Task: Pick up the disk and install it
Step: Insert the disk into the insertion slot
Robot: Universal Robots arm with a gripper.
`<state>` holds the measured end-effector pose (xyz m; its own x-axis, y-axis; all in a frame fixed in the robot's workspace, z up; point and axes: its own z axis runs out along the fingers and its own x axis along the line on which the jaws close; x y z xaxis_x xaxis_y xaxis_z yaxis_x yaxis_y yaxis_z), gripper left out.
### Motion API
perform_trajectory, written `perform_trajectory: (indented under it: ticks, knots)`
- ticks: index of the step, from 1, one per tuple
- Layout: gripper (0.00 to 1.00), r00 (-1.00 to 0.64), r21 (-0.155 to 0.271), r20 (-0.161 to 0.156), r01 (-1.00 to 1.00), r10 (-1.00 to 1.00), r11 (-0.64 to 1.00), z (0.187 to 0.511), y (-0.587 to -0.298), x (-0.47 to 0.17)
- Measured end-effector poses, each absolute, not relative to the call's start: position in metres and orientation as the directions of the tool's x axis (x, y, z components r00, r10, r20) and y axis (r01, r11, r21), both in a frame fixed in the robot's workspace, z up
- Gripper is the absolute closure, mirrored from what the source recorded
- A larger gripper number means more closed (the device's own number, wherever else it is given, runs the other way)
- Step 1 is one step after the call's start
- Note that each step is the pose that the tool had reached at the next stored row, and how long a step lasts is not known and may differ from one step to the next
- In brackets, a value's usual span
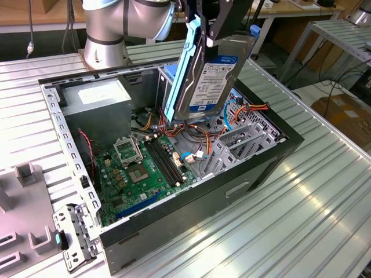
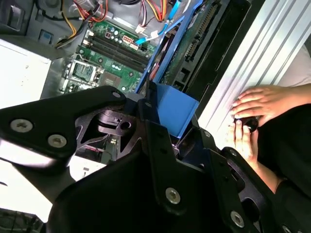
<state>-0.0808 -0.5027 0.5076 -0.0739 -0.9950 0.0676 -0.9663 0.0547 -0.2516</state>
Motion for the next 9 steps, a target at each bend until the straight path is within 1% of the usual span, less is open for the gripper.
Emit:
perform_trajectory:
  ticks: [2,5,9]
  knots:
    - [0.63,-0.075,-0.265,0.067,-0.963,-0.995,0.055,0.505,-0.510,-0.081]
    - [0.63,-0.076,-0.301,0.064,-0.952,-0.995,0.054,0.502,-0.517,-0.081]
    - [0.63,-0.073,-0.308,0.063,-0.950,-0.995,0.050,0.496,-0.515,-0.080]
